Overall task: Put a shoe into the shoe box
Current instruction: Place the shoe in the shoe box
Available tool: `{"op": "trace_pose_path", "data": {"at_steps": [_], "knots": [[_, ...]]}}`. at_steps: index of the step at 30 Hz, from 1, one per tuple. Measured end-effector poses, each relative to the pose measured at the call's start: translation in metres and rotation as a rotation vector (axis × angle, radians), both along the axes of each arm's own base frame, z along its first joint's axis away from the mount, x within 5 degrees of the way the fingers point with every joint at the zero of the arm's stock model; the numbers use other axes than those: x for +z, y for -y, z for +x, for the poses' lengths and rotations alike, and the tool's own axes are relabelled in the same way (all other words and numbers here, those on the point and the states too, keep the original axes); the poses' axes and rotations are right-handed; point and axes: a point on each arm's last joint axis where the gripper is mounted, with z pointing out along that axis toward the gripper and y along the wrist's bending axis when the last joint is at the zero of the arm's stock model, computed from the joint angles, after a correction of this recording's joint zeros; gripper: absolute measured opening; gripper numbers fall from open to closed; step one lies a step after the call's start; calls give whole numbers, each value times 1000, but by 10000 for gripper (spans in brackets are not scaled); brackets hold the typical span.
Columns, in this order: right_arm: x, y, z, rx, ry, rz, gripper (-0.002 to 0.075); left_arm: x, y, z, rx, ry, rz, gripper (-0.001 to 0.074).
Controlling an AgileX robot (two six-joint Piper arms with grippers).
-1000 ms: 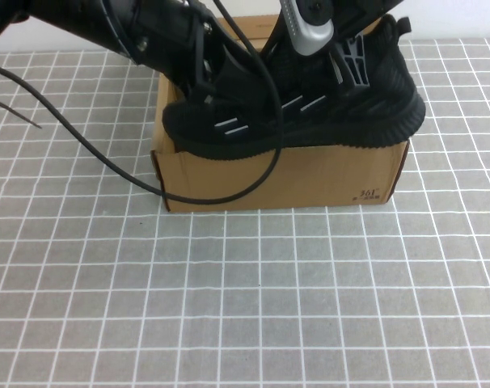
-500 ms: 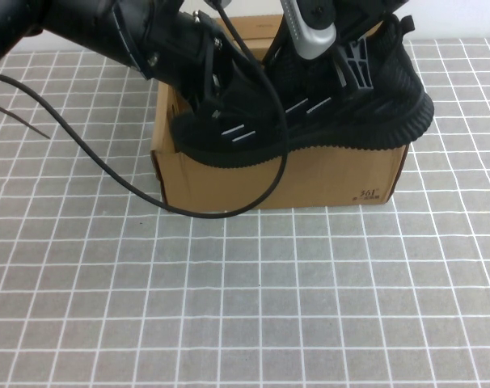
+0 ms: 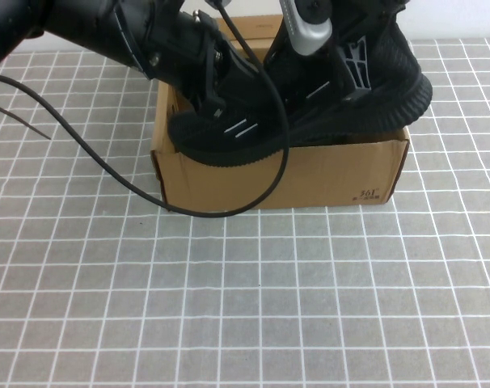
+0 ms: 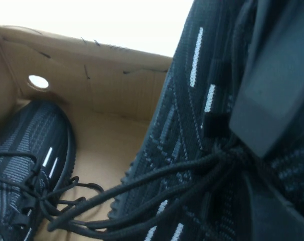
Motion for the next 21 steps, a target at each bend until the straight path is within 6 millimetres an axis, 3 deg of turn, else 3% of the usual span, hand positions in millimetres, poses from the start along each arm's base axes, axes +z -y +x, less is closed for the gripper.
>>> {"op": "trace_pose_path", "data": {"at_steps": [3, 7, 10, 15, 21], "knots": [[2, 2, 1, -65, -26, 11, 122, -2, 0, 0, -1, -6, 9, 33], [7, 5, 0, -155, -47, 28, 351, -3, -1, -1, -11, -13, 20, 32], [16, 9, -4, -198, -47, 40, 417, -5, 0, 0, -13, -19, 22, 31], [42, 24, -21, -310, -29, 64, 398, -9, -1, 3, 11, -14, 44, 30], [79, 47, -48, -529, -29, 148, 270, -11, -3, 9, 57, 17, 58, 29]]}}
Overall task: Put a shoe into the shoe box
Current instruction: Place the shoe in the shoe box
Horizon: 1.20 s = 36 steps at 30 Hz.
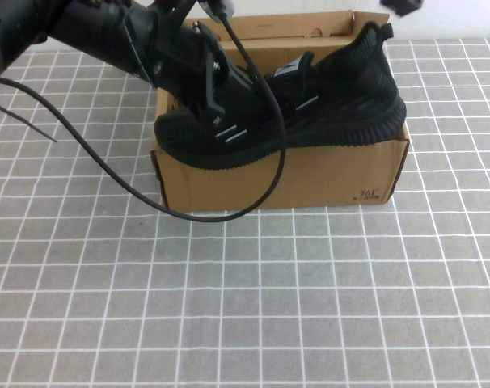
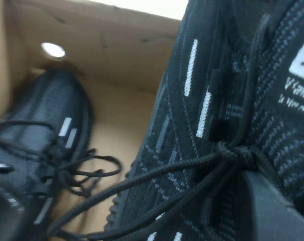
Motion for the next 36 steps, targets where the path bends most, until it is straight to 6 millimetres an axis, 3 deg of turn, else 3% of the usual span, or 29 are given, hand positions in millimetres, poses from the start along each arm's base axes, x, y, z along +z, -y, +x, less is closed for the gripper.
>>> {"op": "trace_pose_path", "data": {"at_steps": [5, 8, 11, 16, 24, 30, 36], "knots": [[19, 14, -17, -158, -20, 89, 64, 0, -1, 7, 51, 67, 15, 29], [28, 22, -31, -205, -36, 139, 6, 1, -2, 12, 56, 141, 21, 29], [34, 32, -53, -235, -54, 171, -8, 4, -2, 14, 31, 211, 33, 29], [20, 48, -85, -293, -145, 188, -14, 6, 1, 24, 6, 263, 37, 29], [-7, 70, -139, -329, -237, 226, -16, -19, 10, 53, 13, 237, 39, 29], [-20, 87, -176, -343, -238, 247, -16, -35, 13, 59, 0, 192, 39, 29], [-31, 98, -198, -350, -207, 289, -16, -40, 20, 59, -27, 185, 21, 29]]}}
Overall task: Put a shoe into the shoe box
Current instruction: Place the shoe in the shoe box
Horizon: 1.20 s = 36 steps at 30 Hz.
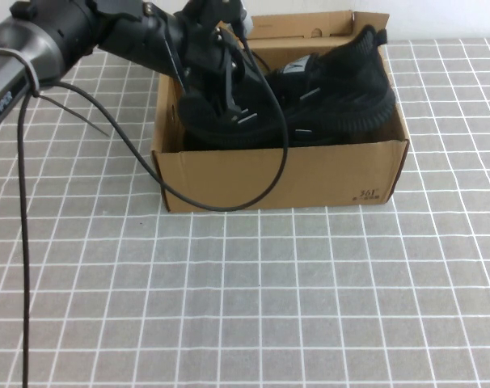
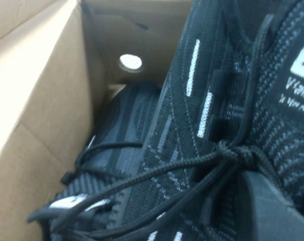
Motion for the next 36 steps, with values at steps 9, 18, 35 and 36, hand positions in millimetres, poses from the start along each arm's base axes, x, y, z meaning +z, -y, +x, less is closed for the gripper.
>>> {"op": "trace_pose_path", "data": {"at_steps": [9, 18, 35, 36], "knots": [[-4, 1, -3, -1, -1, 0, -16, -5, 12, -5, -41, 4, 31, 29], [-4, 2, -3, -3, 1, 1, -16, -10, 8, -3, 22, -43, 83, 27], [-16, -1, 3, -12, -8, 2, -16, -13, 8, 4, 50, -2, 85, 27], [-17, -1, 4, -12, -9, 1, -16, -14, 8, 2, 35, -7, 91, 27]]}}
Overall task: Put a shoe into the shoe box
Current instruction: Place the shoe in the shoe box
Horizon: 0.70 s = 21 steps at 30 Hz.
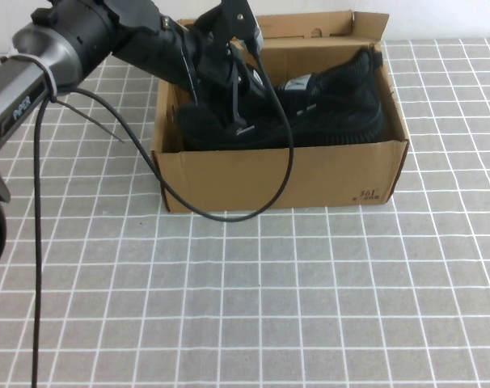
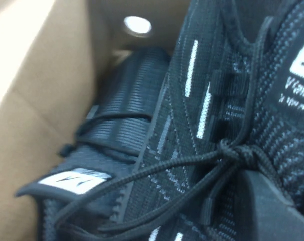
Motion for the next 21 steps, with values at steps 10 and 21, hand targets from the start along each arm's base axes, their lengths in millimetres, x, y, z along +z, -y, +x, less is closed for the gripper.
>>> {"op": "trace_pose_path", "data": {"at_steps": [10, 21], "knots": [[-3, -1, 2, -2, -3, -2, -16, -22, 3, 3, -36, -64, 25, 27], [-3, -1, 2, -2, -3, -2, -16, -34, 3, 6, -39, -86, 37, 27]]}}
